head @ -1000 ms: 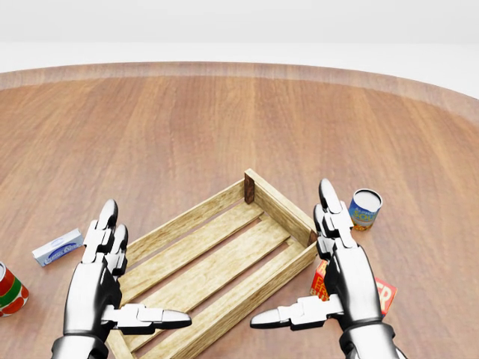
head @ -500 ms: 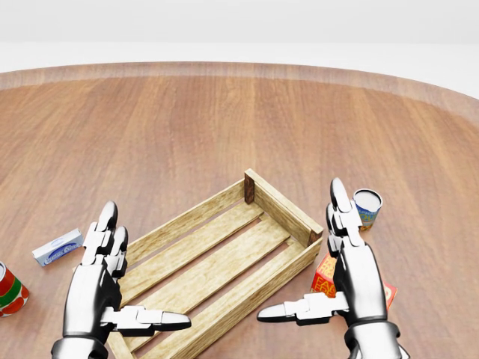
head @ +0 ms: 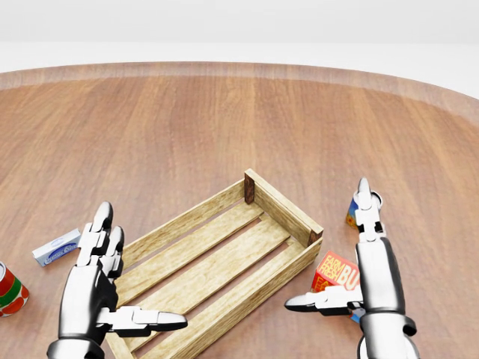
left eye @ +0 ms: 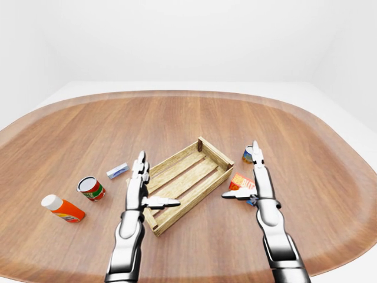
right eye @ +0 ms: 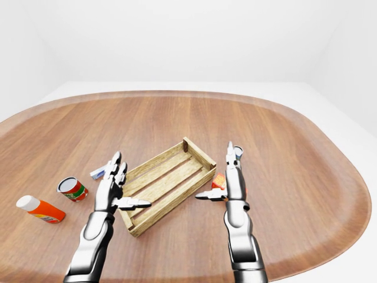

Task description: Pick up the butter and put it in the tray.

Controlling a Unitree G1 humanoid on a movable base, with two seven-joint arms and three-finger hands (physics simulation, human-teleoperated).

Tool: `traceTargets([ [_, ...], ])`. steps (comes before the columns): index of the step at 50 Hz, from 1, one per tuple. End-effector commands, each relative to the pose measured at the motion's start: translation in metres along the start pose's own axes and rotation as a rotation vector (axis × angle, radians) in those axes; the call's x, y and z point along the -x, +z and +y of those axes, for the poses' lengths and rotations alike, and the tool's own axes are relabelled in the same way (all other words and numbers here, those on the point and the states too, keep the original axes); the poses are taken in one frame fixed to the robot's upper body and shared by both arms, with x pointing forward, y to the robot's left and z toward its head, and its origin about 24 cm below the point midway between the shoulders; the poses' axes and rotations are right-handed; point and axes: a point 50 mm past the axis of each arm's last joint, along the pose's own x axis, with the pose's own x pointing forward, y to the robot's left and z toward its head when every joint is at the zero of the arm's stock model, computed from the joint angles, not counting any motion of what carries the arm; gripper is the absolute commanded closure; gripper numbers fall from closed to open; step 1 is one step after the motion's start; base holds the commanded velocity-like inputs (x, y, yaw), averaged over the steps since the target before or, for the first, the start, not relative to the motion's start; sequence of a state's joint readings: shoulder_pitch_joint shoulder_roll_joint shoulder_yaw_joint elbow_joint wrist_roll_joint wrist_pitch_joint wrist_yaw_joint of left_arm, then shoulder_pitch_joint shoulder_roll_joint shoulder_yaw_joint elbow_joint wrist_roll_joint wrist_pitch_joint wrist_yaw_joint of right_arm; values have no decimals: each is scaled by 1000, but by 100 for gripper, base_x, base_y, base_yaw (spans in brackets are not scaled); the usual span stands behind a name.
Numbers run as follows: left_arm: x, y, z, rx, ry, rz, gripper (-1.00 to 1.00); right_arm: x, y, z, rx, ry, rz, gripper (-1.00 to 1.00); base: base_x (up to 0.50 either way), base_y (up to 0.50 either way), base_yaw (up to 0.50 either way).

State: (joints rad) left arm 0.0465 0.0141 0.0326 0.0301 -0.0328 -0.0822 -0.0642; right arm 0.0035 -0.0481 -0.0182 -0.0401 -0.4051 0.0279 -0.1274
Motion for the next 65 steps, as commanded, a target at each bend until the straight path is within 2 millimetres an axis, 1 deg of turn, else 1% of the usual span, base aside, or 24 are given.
traceTargets([
  [1,1,0,2,6,4,-2,-100,-3,-14,-3,179,-42,35,-100,0,0,0],
  [6,1,-1,2,7,4,-1,-100,-5,-16,-4,242,-38,51,-100,0,0,0],
  [8,1,-1,2,8,5,1,-100,-6,-20,-4,324,-42,69,-99,0,0,0],
  [11,1,-2,2,9,5,6,-100,-8,-19,-4,375,-45,59,-99,0,0,0],
  [14,1,-2,3,10,6,4,-100,-14,-10,-7,447,-44,13,-99,0,0,0],
  [19,1,-3,3,12,5,9,-100,-21,-1,-5,515,0,-18,-100,0,0,0],
  [21,1,-3,3,13,5,8,-100,-24,0,-4,544,29,-19,-100,0,0,0],
  [22,2,-4,3,14,5,15,-100,-29,0,-5,580,41,-22,-100,0,0,0],
  [23,2,-4,3,15,5,15,-100,-30,2,-6,577,48,-22,-100,0,0,0],
  [24,2,-5,3,16,5,19,-100,-32,4,-5,600,83,-24,-100,0,0,0],
  [29,2,-8,3,20,4,31,-100,-37,11,-5,674,146,-33,-100,0,0,0],
  [32,2,-10,4,23,6,38,-100,-40,11,-2,719,201,-19,-100,0,0,0],
  [40,1,-12,7,30,10,46,-100,-44,7,0,766,247,7,-100,0,0,0],
  [42,1,-12,7,31,11,49,-100,-43,1,2,795,280,32,-100,0,0,0],
  [49,1,-13,7,35,12,52,-100,-48,-3,-1,818,288,57,-100,0,0,0],
  [55,0,-12,8,37,14,47,-100,-47,-4,-1,823,297,64,-100,0,0,0],
  [61,0,-13,9,39,15,51,-100,-41,-15,2,811,320,97,-100,0,0,0],
  [65,0,-12,9,40,15,49,-100,-41,-11,4,781,317,88,-100,0,0,0],
])
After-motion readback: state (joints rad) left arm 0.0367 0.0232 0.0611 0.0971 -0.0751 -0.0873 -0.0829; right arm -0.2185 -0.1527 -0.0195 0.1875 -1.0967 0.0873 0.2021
